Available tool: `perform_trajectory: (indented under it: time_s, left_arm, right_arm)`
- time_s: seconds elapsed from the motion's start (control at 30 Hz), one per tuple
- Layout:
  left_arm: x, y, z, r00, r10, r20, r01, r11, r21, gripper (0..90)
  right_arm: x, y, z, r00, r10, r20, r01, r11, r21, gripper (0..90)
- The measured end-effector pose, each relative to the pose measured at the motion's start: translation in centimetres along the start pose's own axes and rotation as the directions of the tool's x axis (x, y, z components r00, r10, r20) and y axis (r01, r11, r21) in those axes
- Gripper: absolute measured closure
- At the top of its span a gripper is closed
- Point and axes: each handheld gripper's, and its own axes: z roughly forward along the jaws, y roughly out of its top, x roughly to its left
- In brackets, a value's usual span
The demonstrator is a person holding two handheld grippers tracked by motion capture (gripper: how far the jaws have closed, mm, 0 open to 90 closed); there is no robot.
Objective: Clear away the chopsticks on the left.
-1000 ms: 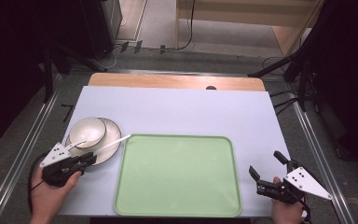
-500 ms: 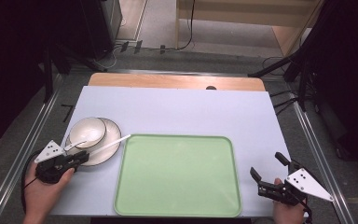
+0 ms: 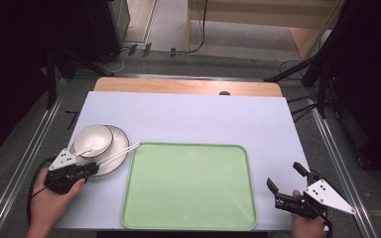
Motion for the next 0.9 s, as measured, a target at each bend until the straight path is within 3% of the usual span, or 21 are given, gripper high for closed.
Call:
perform_trajectory:
  time_s: [0.27,0.43,0.6,0.8,0.87,0.9]
  left_arm:
    - [0.0,0.8,0.9,0.9974,0.033,0.063,-0.037,0.9975,0.061,78.8]
    - [-0.1,1.0,1.5,0.9953,0.067,0.07,-0.074,0.9919,0.103,81.3]
    - [-0.6,1.2,1.6,0.991,0.117,0.066,-0.123,0.9874,0.099,85.5]
    - [-1.2,1.5,0.8,0.9919,0.112,0.06,-0.116,0.9909,0.069,85.7]
    - [-1.9,1.9,0.2,0.9917,0.106,0.073,-0.11,0.993,0.044,85.7]
    - [-2.9,2.3,0.0,0.99,0.107,0.092,-0.111,0.9931,0.038,85.7]
  right_arm:
    - [0.1,0.0,0.0,1.0,-0.003,-0.001,0.003,1.0,0.003,4.0]
    - [0.1,0.0,0.0,1.0,-0.005,-0.002,0.005,1.0,0.004,4.0]
    - [0.1,0.0,0.0,1.0,-0.006,-0.003,0.006,1.0,0.006,4.0]
    - [0.1,0.0,0.1,1.0,-0.003,-0.003,0.003,1.0,0.005,4.0]
    - [0.1,0.0,0.1,1.0,0.0,-0.005,0.0,1.0,0.004,4.0]
    - [0.1,0.0,0.1,1.0,0.002,-0.006,-0.001,1.0,0.004,4.0]
